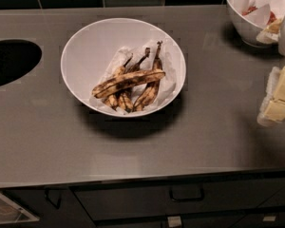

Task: Pick banana from white bowl

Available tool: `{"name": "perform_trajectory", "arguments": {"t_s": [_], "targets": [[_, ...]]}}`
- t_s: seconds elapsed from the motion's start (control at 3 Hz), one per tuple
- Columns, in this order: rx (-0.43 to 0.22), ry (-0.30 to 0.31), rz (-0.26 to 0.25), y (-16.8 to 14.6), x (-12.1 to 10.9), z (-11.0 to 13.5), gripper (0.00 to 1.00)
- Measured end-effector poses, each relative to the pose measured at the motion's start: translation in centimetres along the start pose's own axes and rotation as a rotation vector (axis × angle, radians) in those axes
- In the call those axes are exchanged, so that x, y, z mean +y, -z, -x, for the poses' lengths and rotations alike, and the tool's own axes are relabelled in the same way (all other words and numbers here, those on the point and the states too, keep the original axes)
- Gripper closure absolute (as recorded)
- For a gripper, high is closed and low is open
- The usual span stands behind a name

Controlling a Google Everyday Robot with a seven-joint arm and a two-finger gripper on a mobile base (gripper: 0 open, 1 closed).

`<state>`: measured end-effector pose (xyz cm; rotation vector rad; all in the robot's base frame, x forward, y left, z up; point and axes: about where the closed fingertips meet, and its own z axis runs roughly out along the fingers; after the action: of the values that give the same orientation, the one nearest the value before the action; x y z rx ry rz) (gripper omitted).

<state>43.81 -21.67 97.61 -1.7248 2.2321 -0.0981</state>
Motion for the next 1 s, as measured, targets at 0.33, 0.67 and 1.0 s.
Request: {"name": "perform_trajectory", "arguments": {"t_s": [0.33, 0.67, 1.0], "targets": [[0.0, 0.001, 0.0, 0.0, 0.0, 0.0, 0.0], [0.0, 0.041, -0.016, 0.4, -0.5, 1.5, 0.0], [0.002, 0.15, -0.028, 0.9, -0.9, 5.2, 0.0]]}}
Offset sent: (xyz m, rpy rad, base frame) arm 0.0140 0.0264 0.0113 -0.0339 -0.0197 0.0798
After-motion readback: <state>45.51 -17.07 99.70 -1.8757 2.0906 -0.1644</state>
